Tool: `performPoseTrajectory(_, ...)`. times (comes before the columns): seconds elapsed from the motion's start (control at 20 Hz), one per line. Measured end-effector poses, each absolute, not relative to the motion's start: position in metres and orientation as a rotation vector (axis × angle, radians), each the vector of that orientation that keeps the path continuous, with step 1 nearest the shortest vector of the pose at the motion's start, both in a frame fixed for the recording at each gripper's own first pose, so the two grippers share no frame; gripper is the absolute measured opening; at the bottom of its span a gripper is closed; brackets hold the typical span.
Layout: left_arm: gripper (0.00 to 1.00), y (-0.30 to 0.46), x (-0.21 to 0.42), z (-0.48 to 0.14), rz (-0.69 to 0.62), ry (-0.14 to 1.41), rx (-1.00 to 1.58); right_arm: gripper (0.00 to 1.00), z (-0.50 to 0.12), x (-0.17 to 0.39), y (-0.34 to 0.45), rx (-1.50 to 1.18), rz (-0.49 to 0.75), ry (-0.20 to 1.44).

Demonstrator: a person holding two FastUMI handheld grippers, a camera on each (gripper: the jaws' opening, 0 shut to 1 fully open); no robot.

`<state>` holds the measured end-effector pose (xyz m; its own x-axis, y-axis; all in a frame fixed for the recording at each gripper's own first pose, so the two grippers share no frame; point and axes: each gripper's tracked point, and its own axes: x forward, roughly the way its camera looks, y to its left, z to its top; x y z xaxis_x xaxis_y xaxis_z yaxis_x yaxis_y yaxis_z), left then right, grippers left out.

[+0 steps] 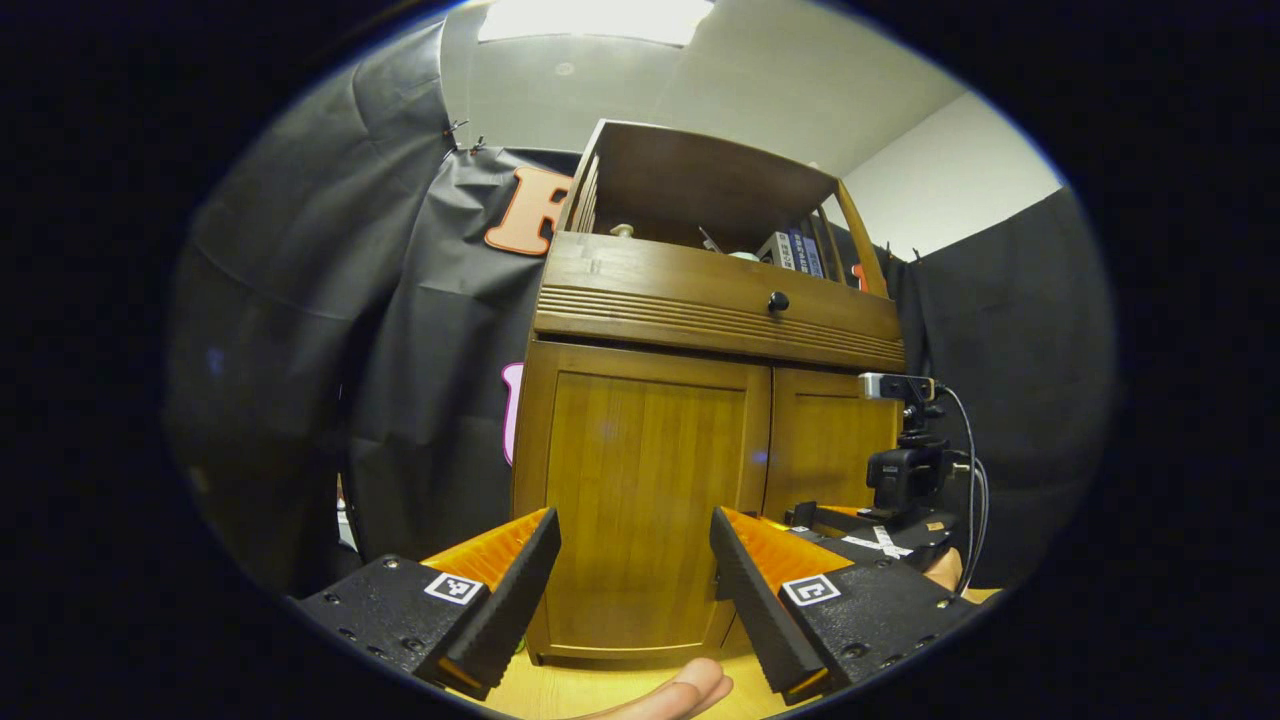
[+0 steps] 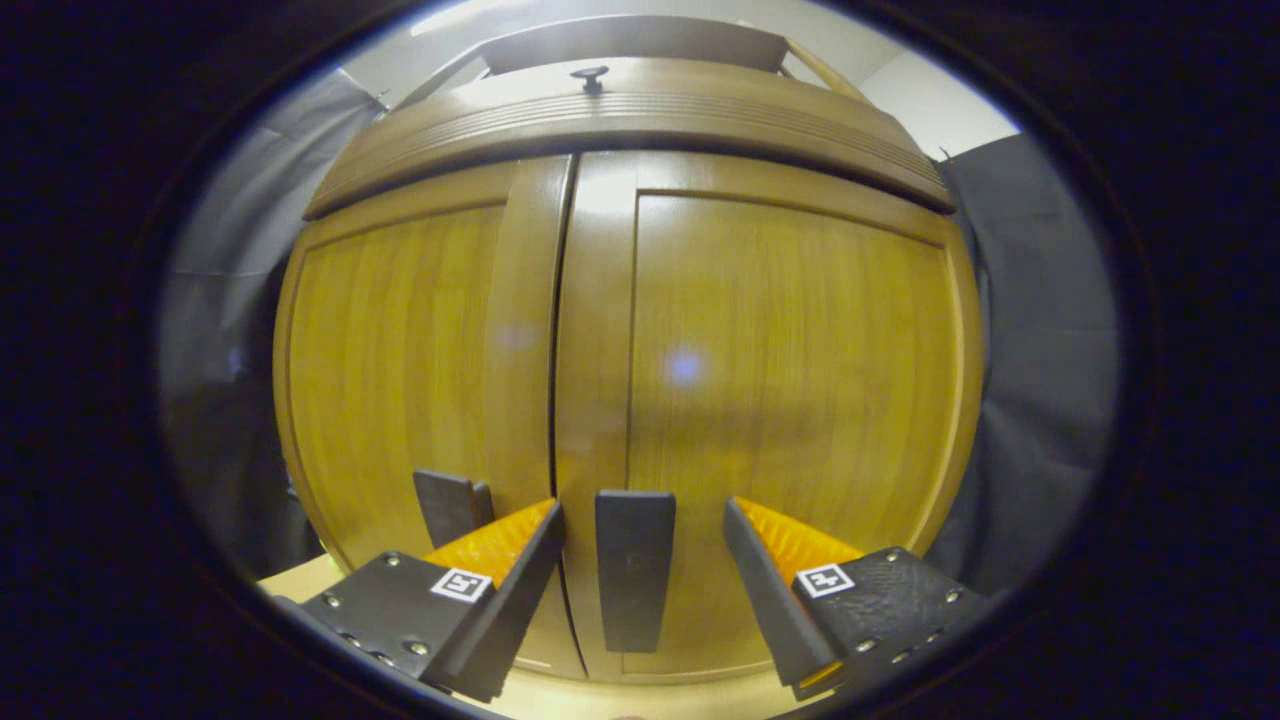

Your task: Open the right door of the double-door shoe cabinet with the right hand, and open the left door with the left hand.

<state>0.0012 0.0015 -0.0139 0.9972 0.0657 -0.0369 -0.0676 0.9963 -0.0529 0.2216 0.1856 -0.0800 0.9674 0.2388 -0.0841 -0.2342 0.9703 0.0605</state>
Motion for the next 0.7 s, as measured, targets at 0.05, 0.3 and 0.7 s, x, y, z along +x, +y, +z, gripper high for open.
performPoseTrajectory(0.05, 0.87, 0.000, 0.002, -0.014, 0.065, 0.039, -0.055, 0.97, -0.079, 0.220, 0.187, 0.057, 0.243, 0.104)
performPoseTrajectory(0.3, 0.87, 0.010, 0.005, -0.017, 0.101, 0.056, -0.040, 0.67, -0.088, 0.213, 0.202, 0.050, 0.299, 0.154)
performPoseTrajectory(0.7, 0.87, 0.011, 0.003, -0.023, 0.117, 0.091, -0.058, 0.33, -0.094, 0.214, 0.206, 0.056, 0.332, 0.194)
